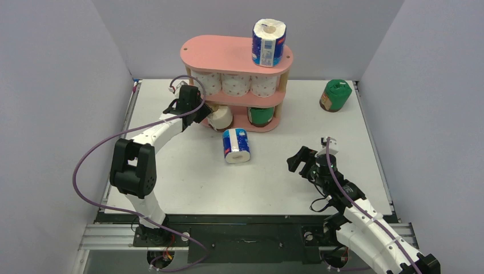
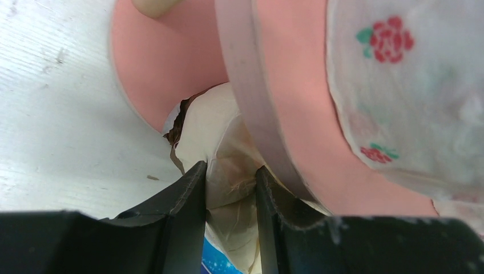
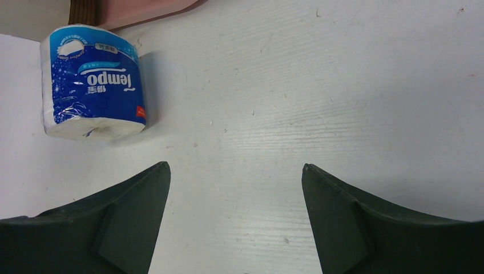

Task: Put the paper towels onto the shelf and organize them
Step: Place the paper towel on the shelf.

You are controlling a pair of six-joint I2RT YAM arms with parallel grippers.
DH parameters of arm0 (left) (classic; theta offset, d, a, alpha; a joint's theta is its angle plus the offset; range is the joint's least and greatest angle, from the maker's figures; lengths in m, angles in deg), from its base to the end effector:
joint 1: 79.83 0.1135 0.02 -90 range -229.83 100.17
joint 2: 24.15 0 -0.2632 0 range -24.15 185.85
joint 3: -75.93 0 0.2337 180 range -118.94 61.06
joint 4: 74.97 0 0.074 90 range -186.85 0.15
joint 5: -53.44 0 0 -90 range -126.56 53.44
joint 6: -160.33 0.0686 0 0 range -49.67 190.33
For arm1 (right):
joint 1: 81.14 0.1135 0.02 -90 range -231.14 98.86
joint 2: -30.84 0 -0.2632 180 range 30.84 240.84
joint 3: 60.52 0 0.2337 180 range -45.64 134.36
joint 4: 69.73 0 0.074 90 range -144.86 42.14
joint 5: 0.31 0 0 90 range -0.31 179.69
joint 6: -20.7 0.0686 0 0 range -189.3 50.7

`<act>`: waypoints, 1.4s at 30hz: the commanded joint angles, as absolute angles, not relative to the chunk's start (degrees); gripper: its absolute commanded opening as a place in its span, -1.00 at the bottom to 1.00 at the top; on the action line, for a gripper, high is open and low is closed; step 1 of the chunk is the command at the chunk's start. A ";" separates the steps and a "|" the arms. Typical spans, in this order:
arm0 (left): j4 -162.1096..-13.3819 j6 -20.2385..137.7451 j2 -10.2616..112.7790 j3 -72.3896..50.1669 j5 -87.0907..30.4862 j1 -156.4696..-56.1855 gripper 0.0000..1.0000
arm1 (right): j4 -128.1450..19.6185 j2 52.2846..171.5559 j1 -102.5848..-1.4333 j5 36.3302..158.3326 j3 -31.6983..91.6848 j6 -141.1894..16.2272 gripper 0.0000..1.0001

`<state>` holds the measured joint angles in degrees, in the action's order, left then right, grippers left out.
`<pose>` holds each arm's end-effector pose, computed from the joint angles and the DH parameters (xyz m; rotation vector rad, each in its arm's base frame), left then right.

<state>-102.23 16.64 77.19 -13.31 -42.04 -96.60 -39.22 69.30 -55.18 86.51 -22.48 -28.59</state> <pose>0.3947 -0.1121 0.2323 -0.7818 2.1767 -0.5407 0.1544 0.0709 0.2022 0.3131 2.1526 0.6268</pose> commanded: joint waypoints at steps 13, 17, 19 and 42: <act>-95.18 15.93 75.46 -14.05 -39.09 -97.23 -0.05 | -38.97 68.26 -55.12 84.87 -20.86 -29.20 0.61; -94.95 15.93 74.69 -13.56 -38.42 -97.23 0.04 | -38.91 68.05 -55.12 85.02 -21.00 -29.16 0.61; -95.19 16.01 74.09 -13.42 -38.29 -97.23 0.09 | -38.87 67.94 -55.12 85.02 -20.98 -29.11 0.61; -83.83 24.34 54.50 7.15 -41.39 -96.33 0.41 | -39.22 66.38 -55.10 85.43 -22.33 -29.22 0.61</act>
<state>-95.52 19.35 60.47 0.50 -39.85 -96.49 -38.06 67.64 -55.18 86.03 -22.48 -28.59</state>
